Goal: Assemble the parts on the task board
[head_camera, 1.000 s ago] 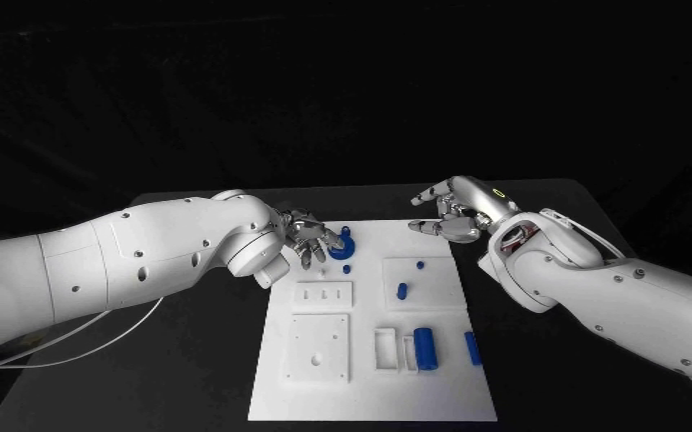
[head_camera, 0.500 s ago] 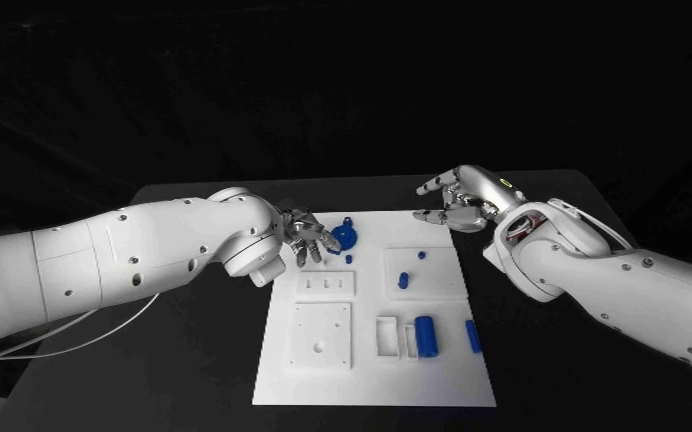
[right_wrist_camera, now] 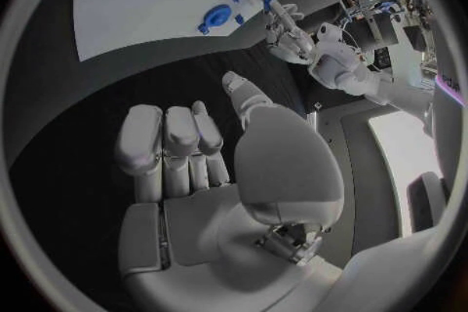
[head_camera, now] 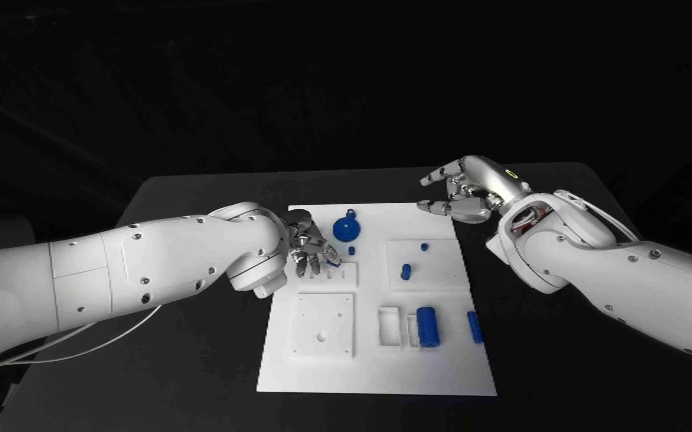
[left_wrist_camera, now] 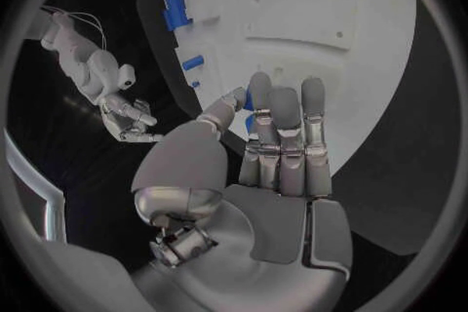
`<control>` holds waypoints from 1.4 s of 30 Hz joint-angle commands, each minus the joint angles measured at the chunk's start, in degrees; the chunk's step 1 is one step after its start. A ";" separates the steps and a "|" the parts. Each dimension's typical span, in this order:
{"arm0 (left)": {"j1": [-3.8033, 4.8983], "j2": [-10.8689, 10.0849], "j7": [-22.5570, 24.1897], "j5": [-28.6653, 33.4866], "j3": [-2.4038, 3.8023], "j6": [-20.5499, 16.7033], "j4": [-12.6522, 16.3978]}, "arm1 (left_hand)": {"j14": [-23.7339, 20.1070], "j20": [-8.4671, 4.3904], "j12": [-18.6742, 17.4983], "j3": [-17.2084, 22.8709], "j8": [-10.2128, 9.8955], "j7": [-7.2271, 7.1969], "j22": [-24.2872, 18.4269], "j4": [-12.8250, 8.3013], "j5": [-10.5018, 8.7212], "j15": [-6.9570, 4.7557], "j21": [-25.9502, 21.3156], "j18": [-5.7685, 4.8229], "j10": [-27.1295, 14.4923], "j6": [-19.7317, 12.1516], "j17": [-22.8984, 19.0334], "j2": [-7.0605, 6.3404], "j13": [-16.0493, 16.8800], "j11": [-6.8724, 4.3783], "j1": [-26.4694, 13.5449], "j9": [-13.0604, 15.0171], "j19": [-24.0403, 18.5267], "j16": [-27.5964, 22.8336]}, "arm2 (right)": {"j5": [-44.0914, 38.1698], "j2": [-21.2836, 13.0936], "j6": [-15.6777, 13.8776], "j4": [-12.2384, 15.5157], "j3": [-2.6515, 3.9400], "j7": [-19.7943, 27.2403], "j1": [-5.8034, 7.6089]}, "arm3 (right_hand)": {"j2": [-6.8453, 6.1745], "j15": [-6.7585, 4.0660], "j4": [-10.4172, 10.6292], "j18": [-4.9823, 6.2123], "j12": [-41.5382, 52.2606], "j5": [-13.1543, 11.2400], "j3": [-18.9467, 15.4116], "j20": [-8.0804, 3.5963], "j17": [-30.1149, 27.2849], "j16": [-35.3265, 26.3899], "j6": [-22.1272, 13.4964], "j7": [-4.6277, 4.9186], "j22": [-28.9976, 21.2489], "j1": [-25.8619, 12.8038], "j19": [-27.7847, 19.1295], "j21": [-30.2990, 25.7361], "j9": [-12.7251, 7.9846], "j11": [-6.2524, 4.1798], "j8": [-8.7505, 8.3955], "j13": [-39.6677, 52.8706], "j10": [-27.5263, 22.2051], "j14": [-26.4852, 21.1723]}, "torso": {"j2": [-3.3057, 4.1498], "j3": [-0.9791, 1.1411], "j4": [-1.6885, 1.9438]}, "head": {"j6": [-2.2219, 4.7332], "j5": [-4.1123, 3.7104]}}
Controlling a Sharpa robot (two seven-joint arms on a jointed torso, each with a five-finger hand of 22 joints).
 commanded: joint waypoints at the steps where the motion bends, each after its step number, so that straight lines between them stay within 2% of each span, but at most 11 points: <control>1: -0.33 0.22 -0.57 -2.67 0.05 -1.09 0.18 | -0.15 -0.13 0.39 0.38 0.40 -6.27 1.20 -0.14 0.63 -0.34 -0.91 -0.42 2.19 12.06 0.05 0.49 0.17 -1.35 -0.38 14.03 0.49 0.43 | 0.04 -0.04 -0.06 0.05 0.03 0.48 -0.04 | 0.37 0.11 -0.33 0.46 -0.34 0.35 -0.03 0.29 -0.08 -0.29 0.40 -0.07 8.19 -0.42 2.16 -0.28 -0.07 0.11 -0.22 -0.06 -0.39 -0.18 | 0.03 -0.03 0.04 | -0.40 0.11; 7: -1.21 0.46 -0.67 -3.53 0.04 -1.44 -0.21 | -0.31 -0.11 1.75 0.57 0.60 -6.53 4.41 -0.46 1.71 -0.38 -2.44 -0.42 2.21 12.79 0.44 0.70 1.02 -1.38 -1.33 14.68 0.94 1.82 | 0.04 0.00 0.04 0.08 0.03 0.35 -0.04 | 0.38 0.10 -0.49 0.46 -0.37 0.77 0.05 0.28 -0.05 -0.32 0.43 -0.09 8.19 -0.48 2.19 -0.35 -0.07 0.10 -0.21 -0.14 -0.42 -0.15 | 0.05 -0.02 0.00 | -0.74 0.22; 14: -1.84 0.40 -0.66 -4.59 0.05 -1.67 -0.56 | -0.49 -0.04 2.98 0.33 0.87 -6.77 9.44 -0.01 1.83 -0.40 -5.58 -0.42 2.23 13.30 0.65 0.75 1.84 -1.49 -1.47 15.42 1.92 3.48 | 0.02 -0.06 0.07 0.10 0.03 0.26 -0.04 | 0.39 0.10 -0.55 0.47 -0.39 1.05 0.06 0.27 -0.07 -0.40 0.41 -0.08 8.17 -0.56 2.19 -0.47 -0.08 0.10 -0.22 -0.18 -0.45 -0.16 | 0.04 -0.02 -0.04 | -1.00 0.27; 25: -2.01 0.10 -1.16 -6.23 0.05 0.00 -0.35 | -0.61 0.00 4.24 0.29 1.14 -6.91 14.61 0.47 1.55 -0.38 -9.08 -0.42 2.20 13.62 0.44 1.08 1.49 -1.50 -1.53 16.37 3.18 4.62 | 0.02 -0.15 0.28 0.10 0.03 0.15 -0.04 | 0.39 0.09 -0.59 0.48 -0.38 1.30 0.04 0.27 -0.02 -0.39 0.42 -0.08 8.15 -0.66 2.20 -0.59 -0.08 0.09 -0.23 -0.21 -0.46 -0.14 | 0.04 -0.05 -0.03 | -1.35 0.32; 34: -2.03 -0.06 -1.46 -7.13 0.05 0.94 -0.28 | -0.70 0.04 5.72 0.06 2.01 -7.13 20.67 0.68 1.49 -0.44 -13.24 -0.42 2.14 13.74 0.45 0.98 1.79 -1.63 -1.35 17.58 4.76 6.33 | 0.02 -0.16 0.43 0.06 0.03 0.12 -0.06 | 0.42 0.08 -0.63 0.49 -0.39 1.74 0.03 0.26 0.00 -0.46 0.52 -0.10 8.14 -0.74 2.22 -0.68 -0.08 0.07 -0.23 -0.26 -0.49 -0.14 | 0.04 -0.11 -0.06 | -1.54 0.44; 42: -2.05 -0.18 -1.68 -7.40 0.05 1.98 -0.10 | -0.76 0.07 5.99 0.04 2.23 -7.16 23.35 0.73 1.49 -0.41 -15.51 -0.42 2.21 13.68 0.28 1.05 1.81 -1.62 -1.39 17.80 5.61 6.64 | 0.01 -0.14 0.64 0.03 0.03 0.07 -0.11 | 0.44 0.08 -0.68 0.50 -0.37 2.00 0.10 0.25 0.04 -0.45 0.54 -0.11 8.13 -0.79 2.25 -0.75 -0.08 0.06 -0.22 -0.27 -0.49 -0.11 | 0.02 -0.08 -0.03 | -1.60 0.44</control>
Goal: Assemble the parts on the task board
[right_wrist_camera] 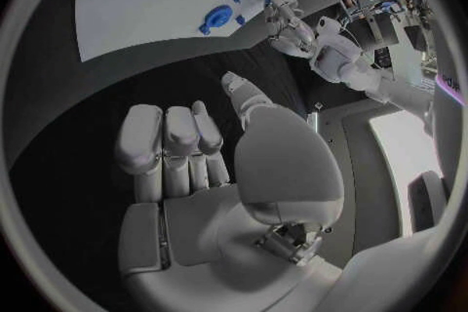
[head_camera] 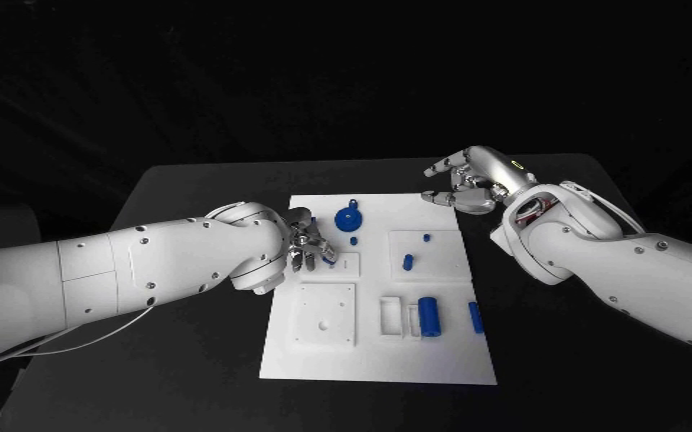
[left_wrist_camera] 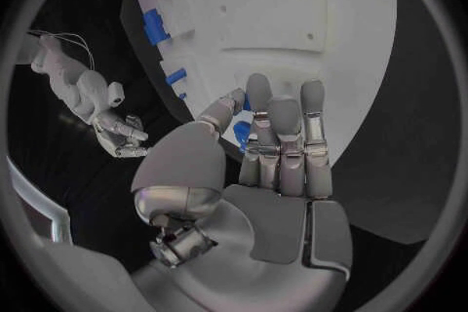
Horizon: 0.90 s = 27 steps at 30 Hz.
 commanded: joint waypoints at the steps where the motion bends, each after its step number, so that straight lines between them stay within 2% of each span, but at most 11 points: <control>1: -0.07 -0.02 -0.46 -0.77 -0.03 2.00 0.23 | -0.55 0.00 0.22 0.28 2.27 -7.16 2.01 0.48 -0.02 -0.26 -1.80 -0.42 2.19 13.69 -0.13 0.88 0.05 -1.61 0.24 14.01 0.82 0.51 | -0.06 -0.03 0.59 0.03 0.03 0.17 -0.07 | 0.20 0.08 -0.37 0.49 -0.18 0.28 0.10 0.25 0.04 -0.22 0.38 0.12 8.15 -0.55 2.25 -0.21 -0.09 0.06 -0.22 -0.08 -0.50 -0.11 | -0.02 0.03 0.01 | -0.06 0.01; 6: -0.09 -0.09 -0.60 -0.88 -0.03 2.83 0.47 | -0.55 0.02 0.31 0.24 2.36 -7.19 2.59 0.58 -0.23 -0.25 -2.28 -0.42 2.18 13.74 -0.12 0.96 0.08 -1.61 0.18 14.08 1.01 0.61 | -0.07 -0.04 0.79 0.02 0.03 0.11 -0.11 | 0.22 0.07 -0.39 0.49 -0.20 0.41 0.15 0.25 0.07 -0.21 0.41 0.13 8.15 -0.57 2.26 -0.22 -0.08 0.05 -0.22 -0.11 -0.52 -0.10 | 0.02 0.04 0.03 | -0.14 -0.01; 8: -0.09 -0.09 -0.63 -0.94 -0.03 2.99 0.52 | -0.68 0.08 0.44 0.13 2.51 -7.21 4.89 0.70 -0.27 -0.23 -4.34 -0.42 2.15 13.64 -0.21 0.95 0.12 -1.59 0.33 14.23 1.71 0.78 | -0.07 -0.04 0.82 0.02 0.03 0.10 -0.12 | 0.19 0.07 -0.42 0.50 -0.20 0.52 0.15 0.25 0.06 -0.25 0.43 0.11 8.13 -0.61 2.25 -0.31 -0.08 0.05 -0.22 -0.13 -0.53 -0.12 | 0.02 0.04 0.03 | -0.14 -0.01; 12: -0.11 -0.09 -0.68 -1.26 -0.03 3.29 0.60 | -0.68 0.08 0.44 0.13 2.51 -7.21 4.89 0.70 -0.27 -0.23 -4.34 -0.42 2.15 13.64 -0.21 0.95 0.12 -1.59 0.33 14.23 1.71 0.78 | -0.07 -0.03 0.90 0.00 0.03 0.07 -0.16 | 0.19 0.07 -0.42 0.50 -0.20 0.52 0.15 0.25 0.06 -0.25 0.43 0.11 8.13 -0.61 2.25 -0.31 -0.08 0.05 -0.22 -0.13 -0.53 -0.12 | 0.00 0.06 0.00 | -0.13 -0.02; 13: -0.12 -0.09 -0.69 -1.30 -0.03 3.31 0.60 | -0.70 0.12 0.54 0.07 2.52 -7.17 7.31 0.78 -0.42 -0.19 -6.64 -0.42 2.24 13.62 -0.34 0.93 0.15 -1.57 0.36 14.22 2.65 0.79 | -0.07 -0.03 0.92 0.00 0.03 0.07 -0.16 | 0.19 0.07 -0.42 0.50 -0.20 0.52 0.15 0.25 0.06 -0.25 0.43 0.11 8.13 -0.61 2.25 -0.31 -0.08 0.05 -0.22 -0.13 -0.53 -0.12 | 0.00 0.06 0.00 | -0.13 -0.02; 22: -0.21 0.08 -0.75 -1.98 -0.03 3.30 0.38 | -0.76 0.20 0.17 -0.06 2.41 -7.13 9.70 1.14 -0.79 -0.15 -9.35 -0.42 2.21 13.55 -0.58 0.84 -0.04 -1.52 0.60 14.12 3.52 0.69 | -0.07 -0.02 1.00 -0.01 0.03 0.06 -0.21 | 0.21 0.07 -0.48 0.50 -0.20 0.65 0.15 0.24 0.09 -0.26 0.42 0.12 8.13 -0.63 2.26 -0.34 -0.08 0.06 -0.21 -0.14 -0.53 -0.11 | 0.02 0.08 0.00 | -0.14 -0.11; 23: -0.24 0.10 -0.76 -2.04 -0.03 3.29 0.34 | -0.72 0.21 0.20 -0.07 2.34 -7.12 11.14 1.36 -0.90 -0.15 -10.87 -0.42 2.18 13.55 -0.67 0.77 -0.05 -1.50 0.80 14.09 4.17 0.73 | -0.07 -0.02 1.00 -0.01 0.03 0.06 -0.21 | 0.21 0.07 -0.48 0.50 -0.20 0.65 0.15 0.24 0.09 -0.26 0.42 0.12 8.13 -0.63 2.26 -0.34 -0.08 0.06 -0.21 -0.14 -0.53 -0.11 | 0.03 0.07 0.00 | -0.14 -0.13; 27: -0.32 0.19 -0.80 -2.25 -0.03 3.42 0.21 | -0.72 0.23 0.17 -0.23 2.33 -7.11 11.27 1.54 -1.32 -0.14 -11.37 -0.42 2.18 13.55 -0.73 0.70 -0.06 -1.49 0.81 14.08 4.42 0.70 | -0.07 -0.03 1.01 -0.02 0.03 0.06 -0.22 | 0.21 0.07 -0.48 0.50 -0.20 0.65 0.15 0.24 0.09 -0.26 0.42 0.12 8.13 -0.63 2.26 -0.34 -0.08 0.06 -0.21 -0.14 -0.53 -0.11 | 0.04 0.09 0.01 | -0.19 -0.18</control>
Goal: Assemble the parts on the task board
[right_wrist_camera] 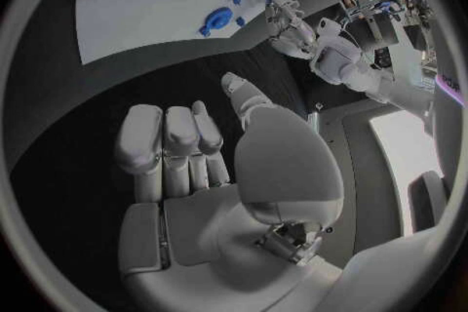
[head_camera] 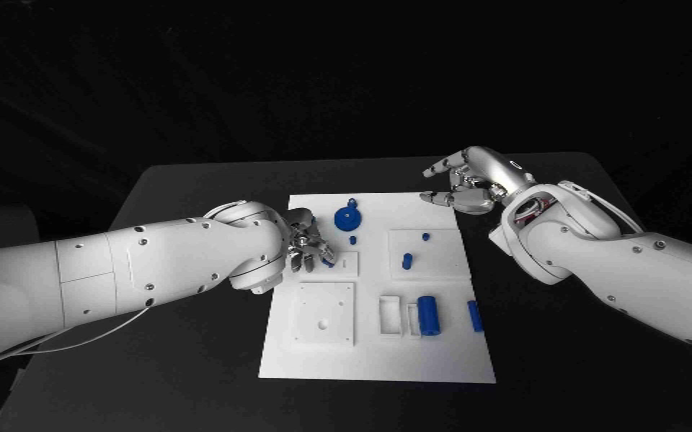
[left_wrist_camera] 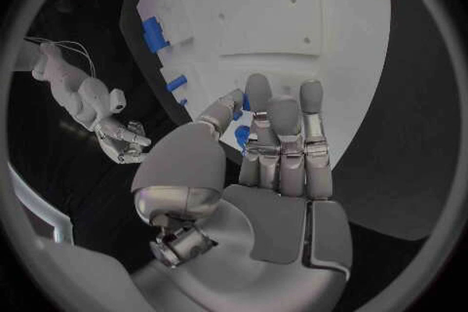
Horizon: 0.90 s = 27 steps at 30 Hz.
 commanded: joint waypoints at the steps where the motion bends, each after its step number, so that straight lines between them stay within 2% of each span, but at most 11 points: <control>1: -0.33 0.17 -0.58 -0.59 -0.17 1.69 -0.05 | -0.65 0.14 -0.17 0.21 2.22 -7.12 0.94 0.97 -0.64 -0.23 -0.37 -0.42 2.18 13.55 -0.07 0.64 -0.07 -1.47 0.92 10.89 0.47 0.29 | -0.07 -0.04 0.71 0.02 0.03 0.13 -0.06 | -0.02 0.07 -0.32 0.50 -0.20 0.33 -0.01 0.24 0.08 -0.26 0.42 0.12 8.13 -0.41 2.26 -0.34 -0.08 0.05 -0.22 -0.08 -0.53 -0.11 | 0.02 -0.01 -0.01 | -0.05 -0.07; 6: -0.39 0.21 -0.55 -0.67 -0.17 2.49 -0.08 | -0.68 0.23 0.07 -0.75 2.27 -7.16 1.00 1.78 -1.95 -0.16 -0.87 -0.42 2.16 13.72 -0.04 0.34 0.06 -1.37 1.20 10.78 0.63 0.41 | -0.07 -0.05 0.73 0.01 0.03 0.13 -0.07 | 0.01 0.07 -0.34 0.51 -0.23 0.64 -0.02 0.24 0.08 -0.35 0.48 0.11 8.12 -0.53 2.27 -0.44 -0.08 0.05 -0.21 -0.14 -0.57 -0.11 | 0.00 -0.01 0.01 | -0.12 -0.09; 14: -0.43 0.20 -0.40 -0.70 -0.17 4.63 0.07 | -0.87 0.44 0.58 -1.92 2.44 -7.24 1.06 3.70 -2.27 0.01 -1.43 -0.42 2.18 14.16 0.17 -0.16 0.31 -1.23 1.40 10.34 0.71 0.91 | -0.07 -0.06 0.77 -0.04 0.03 0.12 -0.10 | -0.07 0.04 -0.38 0.49 -0.23 1.96 0.07 0.22 0.11 -0.38 0.54 0.09 8.13 -0.65 2.30 -0.44 -0.08 0.01 -0.22 -0.16 -0.58 -0.10 | 0.02 -0.04 0.01 | -0.24 -0.08; 22: -0.45 0.18 -0.34 -0.71 -0.17 5.64 0.27 | -0.92 0.51 1.08 -1.39 2.75 -7.28 1.10 3.32 -1.16 0.06 -1.53 -0.42 2.17 14.33 0.46 -0.03 0.50 -1.22 1.68 10.30 0.68 1.42 | -0.08 -0.06 0.82 -0.08 0.03 0.09 -0.14 | -0.13 0.03 -0.44 0.50 -0.26 2.93 0.12 0.21 0.12 -0.41 0.54 0.09 8.11 -0.84 2.29 -0.53 -0.08 0.00 -0.21 -0.20 -0.61 -0.08 | -0.01 -0.05 0.03 | -0.26 -0.05; 27: -0.47 0.19 -0.31 -1.66 -0.17 4.92 0.34 | -1.02 0.49 0.98 -1.18 2.76 -7.25 1.11 3.10 -1.38 0.04 -1.55 -0.42 2.17 14.24 0.46 0.05 0.43 -1.21 2.01 10.22 0.70 1.40 | -0.08 -0.04 0.81 -0.08 0.03 0.11 -0.15 | -0.09 0.02 -0.41 0.50 -0.28 3.06 0.12 0.20 0.11 -0.45 0.53 0.09 8.10 -0.93 2.28 -0.58 -0.09 -0.01 -0.23 -0.21 -0.62 -0.09 | 0.01 -0.05 0.01 | -0.16 -0.11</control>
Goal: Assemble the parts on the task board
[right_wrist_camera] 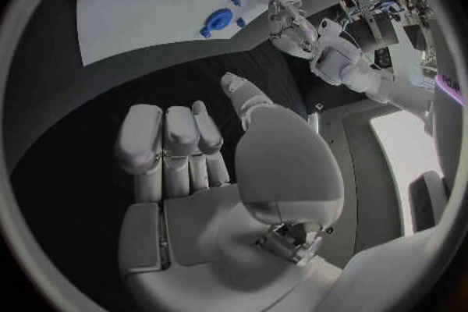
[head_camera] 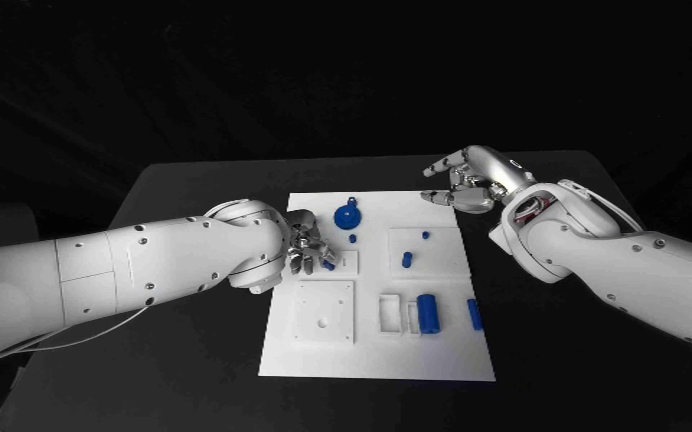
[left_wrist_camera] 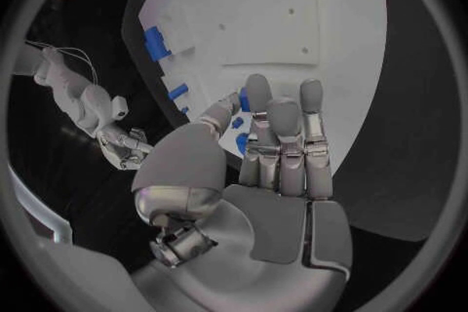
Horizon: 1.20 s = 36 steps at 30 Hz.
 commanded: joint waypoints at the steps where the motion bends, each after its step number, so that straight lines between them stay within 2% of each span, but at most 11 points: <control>1: -0.42 0.14 -0.33 -1.28 -0.27 1.57 0.22 | -0.59 0.07 0.25 0.37 0.34 -7.24 1.13 -0.13 0.09 -0.37 -0.32 -0.41 2.17 14.24 0.05 0.69 -0.03 -1.21 1.33 0.52 0.30 0.31 | -0.08 -0.02 0.64 0.02 0.03 0.14 -0.06 | 0.00 0.02 -0.25 0.50 -0.28 0.23 -0.05 0.20 0.06 -0.22 0.36 -0.08 8.11 -0.55 2.28 -0.34 -0.09 0.00 -0.23 -0.08 -0.20 -0.09 | 0.01 0.01 0.01 | 0.11 -0.05; 8: -0.48 -0.10 0.14 -2.23 -0.27 -1.45 0.51 | -0.53 0.01 0.13 0.37 0.36 -7.18 1.15 0.60 0.06 -0.43 -0.30 -0.41 2.22 14.18 -0.13 0.33 -0.27 -1.20 3.23 0.24 0.36 0.12 | -0.08 0.01 0.52 -0.01 0.03 0.19 -0.07 | -0.02 0.02 -0.23 0.49 -0.25 0.31 -0.09 0.19 0.07 -0.24 0.35 -0.08 8.11 -0.69 2.29 -0.34 -0.09 0.00 -0.22 -0.06 -0.18 -0.08 | 0.02 0.02 -0.01 | 0.24 -0.01; 14: -0.61 -0.99 1.64 -2.41 -0.25 -5.65 1.66 | -0.44 -0.03 0.09 0.40 0.29 -7.18 1.15 1.17 0.29 -0.46 -0.28 -0.41 2.17 14.21 -0.24 -0.28 -0.38 -1.21 4.44 0.04 0.41 0.08 | -0.08 -0.02 0.41 -0.04 0.03 0.23 -0.09 | 0.01 0.02 -0.16 0.49 -0.23 0.35 -0.12 0.19 0.06 -0.27 0.38 -0.09 8.12 -0.80 2.30 -0.32 -0.08 0.00 -0.21 -0.05 -0.17 -0.08 | 0.03 -0.01 -0.01 | 0.40 -0.19; 22: -0.69 -2.14 3.08 -3.02 -0.24 -11.94 3.42 | 0.01 -0.24 0.87 0.84 0.65 -7.35 1.22 1.18 1.83 -0.69 0.25 -0.41 2.17 14.62 -0.10 -0.59 -0.14 -1.44 4.76 0.13 0.75 0.54 | -0.02 -0.17 0.34 -0.02 0.03 0.24 -0.11 | 0.03 0.02 -0.02 0.49 -0.27 0.61 -0.24 0.18 0.05 -0.32 0.32 -0.09 8.11 -0.95 2.32 -0.37 -0.09 -0.01 -0.22 -0.09 -0.19 -0.08 | 0.00 0.03 0.04 | 0.30 -0.37; 28: -0.78 -2.32 2.91 -3.22 -0.25 -13.99 3.90 | 0.12 -0.33 1.26 1.11 0.97 -7.42 1.23 1.26 1.91 -0.78 0.76 -0.41 2.17 14.62 0.01 -0.43 -0.06 -1.54 4.59 0.32 0.75 0.83 | 0.01 -0.26 0.37 -0.01 0.03 0.22 -0.13 | 0.05 0.01 0.07 0.50 -0.26 0.87 -0.29 0.18 0.07 -0.29 0.33 -0.08 8.09 -1.02 2.32 -0.44 -0.09 -0.02 -0.22 -0.10 -0.18 -0.06 | 0.00 0.07 0.01 | 0.23 -0.36; 36: -1.02 -2.07 2.22 -3.28 -0.26 -14.97 4.42 | 0.13 -0.34 1.31 1.20 1.05 -7.44 1.23 1.32 1.90 -0.80 1.00 -0.41 2.16 14.59 0.02 -0.32 -0.08 -1.55 4.52 0.38 0.68 0.89 | 0.03 -0.33 0.49 -0.04 0.03 0.16 -0.16 | 0.05 0.01 0.10 0.49 -0.23 1.02 -0.32 0.18 0.08 -0.30 0.33 -0.09 8.10 -1.01 2.33 -0.42 -0.09 -0.02 -0.22 -0.08 -0.17 -0.06 | -0.02 0.10 0.00 | 0.08 -0.40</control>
